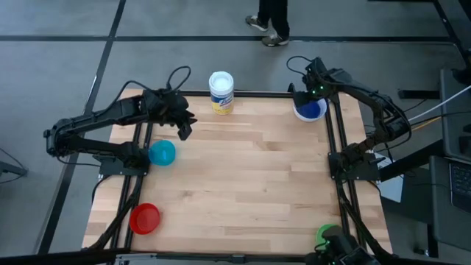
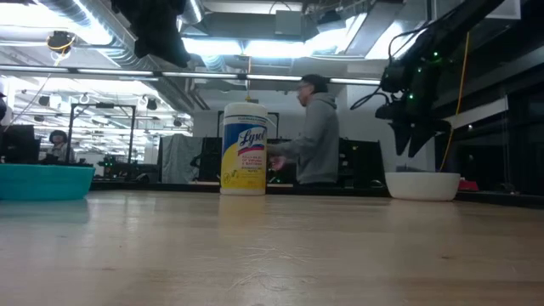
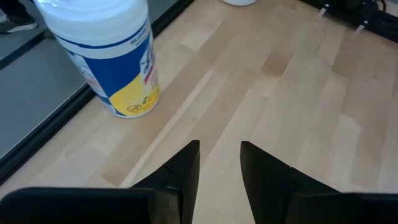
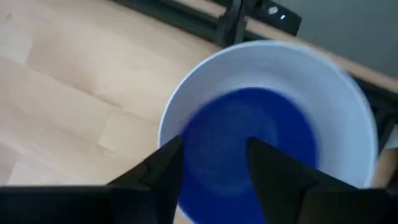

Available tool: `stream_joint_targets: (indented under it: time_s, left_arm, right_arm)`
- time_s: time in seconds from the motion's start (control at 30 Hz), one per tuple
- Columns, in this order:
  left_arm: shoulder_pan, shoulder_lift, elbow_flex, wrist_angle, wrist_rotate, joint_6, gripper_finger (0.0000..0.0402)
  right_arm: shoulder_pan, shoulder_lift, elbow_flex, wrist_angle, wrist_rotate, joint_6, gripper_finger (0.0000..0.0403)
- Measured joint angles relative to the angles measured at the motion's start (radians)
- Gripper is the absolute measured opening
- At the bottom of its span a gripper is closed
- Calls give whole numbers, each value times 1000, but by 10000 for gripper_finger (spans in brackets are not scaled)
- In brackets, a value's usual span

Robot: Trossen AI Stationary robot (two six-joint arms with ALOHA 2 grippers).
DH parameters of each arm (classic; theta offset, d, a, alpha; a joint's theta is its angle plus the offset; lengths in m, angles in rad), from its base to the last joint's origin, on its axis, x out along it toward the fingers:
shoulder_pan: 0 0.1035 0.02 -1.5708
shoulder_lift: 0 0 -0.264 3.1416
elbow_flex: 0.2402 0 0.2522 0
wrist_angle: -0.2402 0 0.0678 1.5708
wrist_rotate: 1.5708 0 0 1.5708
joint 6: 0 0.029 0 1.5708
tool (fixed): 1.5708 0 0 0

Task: Nest bowls inside each other
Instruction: Stack the green bowl on top of the blue bowl

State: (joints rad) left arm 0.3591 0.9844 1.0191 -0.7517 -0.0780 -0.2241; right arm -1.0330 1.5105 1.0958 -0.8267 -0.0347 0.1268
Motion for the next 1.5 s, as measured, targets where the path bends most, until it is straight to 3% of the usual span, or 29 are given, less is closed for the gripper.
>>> stream_joint_targets:
  time_s: [0.27,0.43,0.6,0.83,0.97,1.1,1.27,1.37,1.43,1.5]
  left_arm:
    - [29,0,0,0,14,2,112]
    - [39,0,0,10,20,18,112]
    - [58,0,0,79,44,19,112]
    - [63,0,0,106,45,4,112]
    - [63,0,0,105,46,7,112]
    - [62,0,0,105,49,10,112]
    - [62,0,0,104,78,11,112]
    - [62,0,0,104,85,20,112]
    - [62,0,0,104,96,29,112]
    - [62,0,0,104,98,41,112]
  right_arm:
    - [1,0,81,-30,-33,-4,174]
    - [52,-1,172,-14,-287,43,155]
    - [232,-2,244,-4,-547,68,148]
    - [571,-2,249,-149,-597,81,162]
    - [780,-25,198,-217,-579,144,172]
    - [1008,-105,104,-174,-525,345,179]
    - [1273,-254,-28,-34,-335,805,180]
    - [1450,-332,-116,125,-142,1178,174]
    - [1575,-356,-155,180,-21,1378,169]
    - [1682,-349,-176,174,34,1524,164]
